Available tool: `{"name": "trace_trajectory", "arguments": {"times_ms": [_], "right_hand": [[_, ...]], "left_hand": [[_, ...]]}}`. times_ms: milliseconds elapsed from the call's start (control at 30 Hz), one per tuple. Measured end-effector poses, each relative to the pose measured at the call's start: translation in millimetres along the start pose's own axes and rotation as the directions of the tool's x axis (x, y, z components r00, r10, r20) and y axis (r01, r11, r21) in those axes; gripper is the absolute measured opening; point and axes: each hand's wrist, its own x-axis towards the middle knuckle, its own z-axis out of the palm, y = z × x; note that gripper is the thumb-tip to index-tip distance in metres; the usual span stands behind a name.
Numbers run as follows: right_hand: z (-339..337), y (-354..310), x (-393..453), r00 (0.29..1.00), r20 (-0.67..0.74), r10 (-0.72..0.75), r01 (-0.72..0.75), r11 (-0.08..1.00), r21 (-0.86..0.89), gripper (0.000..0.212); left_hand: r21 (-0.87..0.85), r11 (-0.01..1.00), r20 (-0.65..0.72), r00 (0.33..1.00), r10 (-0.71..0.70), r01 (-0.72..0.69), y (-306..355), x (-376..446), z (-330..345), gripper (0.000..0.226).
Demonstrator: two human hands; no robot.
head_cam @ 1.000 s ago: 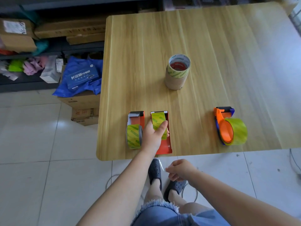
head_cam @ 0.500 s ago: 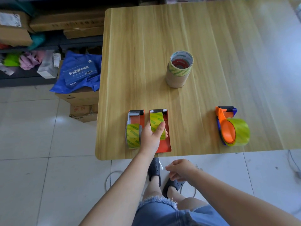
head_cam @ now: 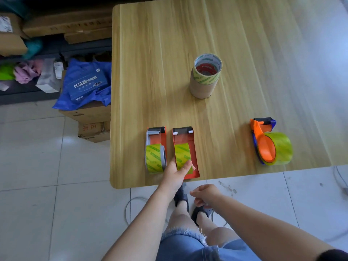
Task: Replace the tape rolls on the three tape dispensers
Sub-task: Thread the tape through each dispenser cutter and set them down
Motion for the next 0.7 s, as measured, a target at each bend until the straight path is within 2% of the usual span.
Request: {"name": "trace_trajectory", "arguments": {"times_ms": [233,367,467,533,600,700], "right_hand": [[1.5,-2.0,10.7,0.998,-0.063,-0.031,0.028,0.999,-0.045,0.019],[0.8,-6.5,15.4,0.998,-0.054,-0.037,0.032,0.995,-0.095,0.014],[2.7,-9.4,20.4,0.998,-0.051,-0.029,0.023,0.993,-0.118,0.025],[4.2,-11.6,22.4,0.999,-0.047,-0.009,0.004,0.993,-0.114,0.026],[5.1,-12.0,23.5,0.999,-0.041,0.007,-0.011,0.994,-0.104,0.018],[2.2,-12.6,24.9,0.999,-0.043,0.034,-0.036,0.998,-0.050,0.013]], "left_hand": [[0.000,0.999,0.029,0.999,-0.045,0.045,-7.1,5.1,3.3,0.051],[0.030,0.997,0.068,0.995,-0.067,0.065,-11.5,9.3,-0.4,0.053],[0.027,0.995,0.076,0.993,-0.094,0.092,-7.8,9.2,-3.0,0.057],[-0.009,0.991,0.074,0.989,-0.130,0.131,-3.1,9.1,-3.5,0.047],[-0.047,0.981,0.071,0.980,-0.184,0.187,1.4,10.7,-4.1,0.026],[-0.048,0.970,0.077,0.969,-0.233,0.237,8.6,13.1,-2.8,0.022]]}}
